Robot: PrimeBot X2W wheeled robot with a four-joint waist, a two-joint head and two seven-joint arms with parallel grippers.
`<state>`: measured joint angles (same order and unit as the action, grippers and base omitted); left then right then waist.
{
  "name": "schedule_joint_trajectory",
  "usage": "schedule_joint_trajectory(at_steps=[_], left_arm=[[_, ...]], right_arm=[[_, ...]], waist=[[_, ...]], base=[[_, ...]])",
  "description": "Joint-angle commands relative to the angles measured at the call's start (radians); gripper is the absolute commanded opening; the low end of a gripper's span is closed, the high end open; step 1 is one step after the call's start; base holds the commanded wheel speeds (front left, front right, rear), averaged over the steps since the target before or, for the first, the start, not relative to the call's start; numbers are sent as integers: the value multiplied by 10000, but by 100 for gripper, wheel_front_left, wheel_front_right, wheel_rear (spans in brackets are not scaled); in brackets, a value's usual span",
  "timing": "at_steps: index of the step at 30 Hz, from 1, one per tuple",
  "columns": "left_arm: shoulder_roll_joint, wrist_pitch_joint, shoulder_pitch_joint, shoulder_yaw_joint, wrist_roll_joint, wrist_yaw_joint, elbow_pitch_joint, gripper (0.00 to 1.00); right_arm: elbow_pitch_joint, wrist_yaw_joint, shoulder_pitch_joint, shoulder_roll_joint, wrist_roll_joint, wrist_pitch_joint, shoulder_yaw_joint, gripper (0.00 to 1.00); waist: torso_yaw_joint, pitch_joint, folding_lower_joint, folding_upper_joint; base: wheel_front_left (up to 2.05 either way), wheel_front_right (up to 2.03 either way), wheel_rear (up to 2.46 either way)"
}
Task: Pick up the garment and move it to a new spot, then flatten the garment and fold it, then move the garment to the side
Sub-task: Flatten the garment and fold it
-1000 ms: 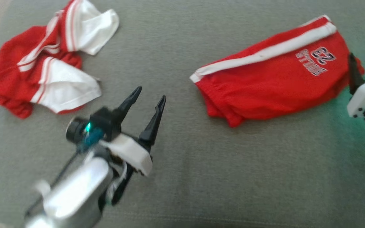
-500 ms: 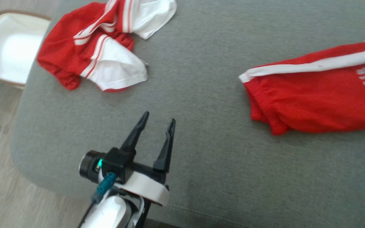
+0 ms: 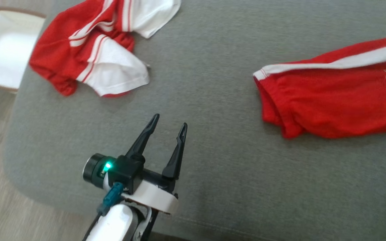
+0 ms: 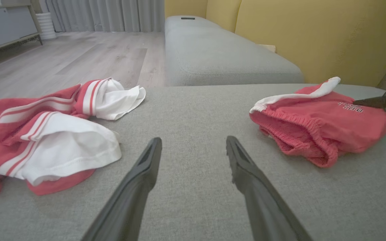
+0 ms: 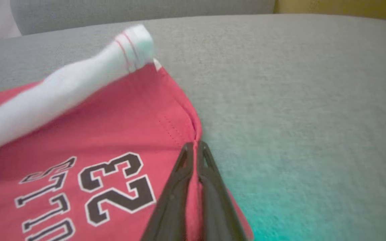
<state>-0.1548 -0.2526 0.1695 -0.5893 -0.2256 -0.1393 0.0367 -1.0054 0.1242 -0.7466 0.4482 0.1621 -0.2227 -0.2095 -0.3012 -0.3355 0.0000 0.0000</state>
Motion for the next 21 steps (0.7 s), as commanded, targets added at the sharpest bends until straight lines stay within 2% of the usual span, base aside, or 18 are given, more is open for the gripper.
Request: schedule_joint_trajectory(at_steps=[1, 11, 16, 21], left_arm=[[16, -91, 235, 492, 111, 45, -280, 100], [259, -91, 64, 997, 480, 462, -188, 100], [401, -91, 17, 1119, 637, 643, -63, 100], [443, -91, -178, 1284, 732, 771, 101, 100]], right_arm=[[-23, 65, 154, 151, 5, 125, 12, 0], [-255, 65, 326, 205, -656, 745, -325, 0], [52, 65, 456, -49, -726, 1148, -369, 0], [818, 65, 489, -729, -637, 1735, 165, 0]], waist=[[368, 184, 0, 0], [2003, 763, 0, 0], [2328, 1027, 0, 0], [2420, 1523, 0, 0]], base=[[0, 0, 0], [0, 0, 0], [0, 0, 0], [0, 0, 0]])
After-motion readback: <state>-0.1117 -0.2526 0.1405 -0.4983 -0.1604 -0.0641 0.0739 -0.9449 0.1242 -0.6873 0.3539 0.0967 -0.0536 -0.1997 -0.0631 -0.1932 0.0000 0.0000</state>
